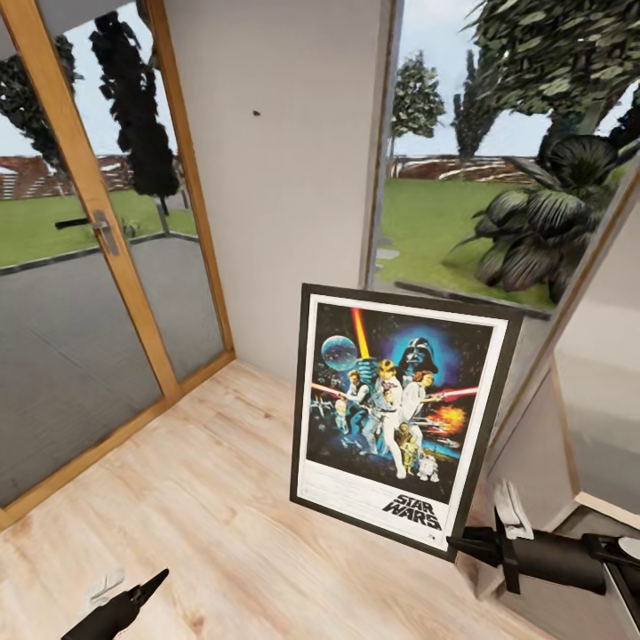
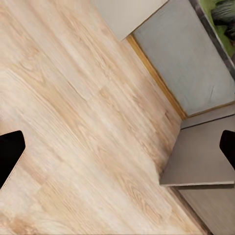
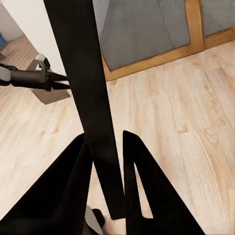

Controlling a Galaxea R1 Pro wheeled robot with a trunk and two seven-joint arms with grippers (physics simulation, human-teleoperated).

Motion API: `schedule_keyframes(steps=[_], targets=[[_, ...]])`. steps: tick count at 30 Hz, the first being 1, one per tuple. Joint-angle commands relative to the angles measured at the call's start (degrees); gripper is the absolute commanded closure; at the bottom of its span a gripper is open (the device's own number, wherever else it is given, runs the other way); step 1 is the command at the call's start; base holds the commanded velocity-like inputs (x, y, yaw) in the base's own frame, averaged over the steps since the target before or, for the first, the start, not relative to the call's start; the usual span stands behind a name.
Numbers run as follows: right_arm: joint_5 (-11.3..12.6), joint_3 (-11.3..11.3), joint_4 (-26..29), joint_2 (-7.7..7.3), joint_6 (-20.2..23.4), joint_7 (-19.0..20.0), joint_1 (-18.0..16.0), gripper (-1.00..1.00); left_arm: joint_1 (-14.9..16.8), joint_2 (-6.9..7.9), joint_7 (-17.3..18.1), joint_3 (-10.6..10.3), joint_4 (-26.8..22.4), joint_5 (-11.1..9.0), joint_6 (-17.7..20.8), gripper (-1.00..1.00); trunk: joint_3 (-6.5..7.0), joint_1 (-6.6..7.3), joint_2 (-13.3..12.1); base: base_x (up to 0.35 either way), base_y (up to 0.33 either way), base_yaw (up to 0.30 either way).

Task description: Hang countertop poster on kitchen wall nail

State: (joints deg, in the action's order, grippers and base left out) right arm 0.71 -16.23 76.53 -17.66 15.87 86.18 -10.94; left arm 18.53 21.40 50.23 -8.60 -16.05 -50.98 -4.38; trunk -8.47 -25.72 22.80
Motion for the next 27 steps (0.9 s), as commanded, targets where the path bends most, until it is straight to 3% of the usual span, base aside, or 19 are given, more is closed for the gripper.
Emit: schedule_keyframes(steps=[1, 27], targets=[[0.09, -0.03, 0.02, -0.01, 0.74, 0.31, -0.05, 1.00, 0.06, 0.05, 0.05, -0.47, 0.06, -0.35, -0.45, -1.00, -0.12, -0.07, 0.11, 0.310, 0.166, 0.000], [0.08, 0.01, 0.02, -0.01, 0.77, 0.31, -0.05, 1.00, 0.05, 0.04, 0.05, -0.51, 0.04, -0.35, -0.45, -1.00, -0.12, -0.07, 0.11, 0.314, 0.164, 0.000]])
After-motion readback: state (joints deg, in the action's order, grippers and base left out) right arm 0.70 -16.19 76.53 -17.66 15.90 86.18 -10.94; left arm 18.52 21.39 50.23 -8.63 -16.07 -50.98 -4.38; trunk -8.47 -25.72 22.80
